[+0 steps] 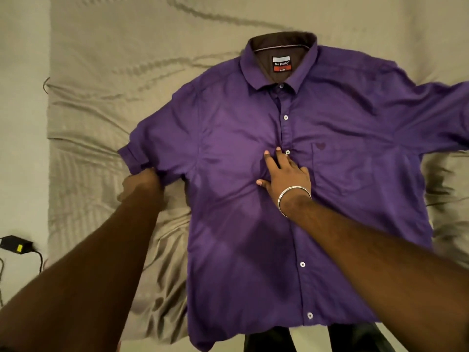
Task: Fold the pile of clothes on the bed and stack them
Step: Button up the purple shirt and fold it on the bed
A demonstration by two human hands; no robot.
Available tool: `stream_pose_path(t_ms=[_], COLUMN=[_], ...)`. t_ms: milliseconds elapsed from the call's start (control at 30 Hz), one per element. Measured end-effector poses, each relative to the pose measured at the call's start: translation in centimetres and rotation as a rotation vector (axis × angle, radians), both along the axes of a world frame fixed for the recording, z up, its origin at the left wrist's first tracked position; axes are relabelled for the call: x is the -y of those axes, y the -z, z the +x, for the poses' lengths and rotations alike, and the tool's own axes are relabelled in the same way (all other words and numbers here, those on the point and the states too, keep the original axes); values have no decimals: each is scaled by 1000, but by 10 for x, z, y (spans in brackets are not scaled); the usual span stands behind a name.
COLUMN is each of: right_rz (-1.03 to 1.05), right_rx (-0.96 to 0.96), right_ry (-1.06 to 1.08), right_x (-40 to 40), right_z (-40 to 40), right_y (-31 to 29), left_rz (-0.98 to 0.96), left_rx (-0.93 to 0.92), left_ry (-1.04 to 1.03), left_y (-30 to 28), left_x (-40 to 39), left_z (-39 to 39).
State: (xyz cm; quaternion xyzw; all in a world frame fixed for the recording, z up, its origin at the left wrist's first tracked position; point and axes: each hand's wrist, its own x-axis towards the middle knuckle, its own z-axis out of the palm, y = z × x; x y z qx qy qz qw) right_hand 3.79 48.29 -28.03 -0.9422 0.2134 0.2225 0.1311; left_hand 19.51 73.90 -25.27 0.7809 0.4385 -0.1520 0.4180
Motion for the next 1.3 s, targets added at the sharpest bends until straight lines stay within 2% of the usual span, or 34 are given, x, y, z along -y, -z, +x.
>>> stream_pose_path(t_ms=[67, 167, 200, 300, 367, 500, 567, 633, 767, 867, 933, 1000, 1100, 1133, 1167, 1233, 1300], right_rz=[-4, 20, 34, 166, 405, 949, 1305, 1423, 1361, 1385, 1368, 1214, 1029, 1039, 1051, 1034, 893], right_rx=[3, 3, -10, -23, 124, 557, 549, 533, 622, 622, 596, 605, 530, 519, 519, 530, 492], right_ry=[-13, -21, -33, -25, 145, 738, 961, 1019, 1167, 1286, 1341, 1347, 1375, 1394, 1403, 1354, 1214], right_x=[0, 4, 4, 17, 32, 77, 101, 139, 195, 237, 266, 285, 294, 294, 292, 287, 282], right_z=[2, 4, 4, 10, 13, 11, 11, 3, -13, -28, -37, -46, -56, -60, -63, -67, -67], right_y=[1, -2, -3, -12, -24, -73, -95, -98, -86, -77, -68, -53, -42, -41, -42, -41, -39], left_rz=[45, -165, -211, -183, -219, -174, -152, -152, -125, -432, -685, -833, -884, -843, -707, -215, 344], left_rx=[167, 342, 388, 557, 605, 615, 627, 605, 444, 251, 29, -106, -33, 8, 88, 320, 390], left_ry=[7, 48, 93, 327, 446, 709, 801, 931, 1177, 1231, 1070, 823, 554, 566, 677, 1073, 1459], left_y=[-18, -44, -55, -79, -90, -93, -93, -87, -60, -46, -45, -47, -44, -39, -34, -24, -15], left_x=[1, 16, 25, 64, 104, 208, 256, 313, 384, 418, 438, 451, 457, 459, 457, 454, 452], left_z=[0, -2, -8, -19, -30, -62, -81, -109, -140, -155, -158, -150, -126, -120, -117, -111, -107])
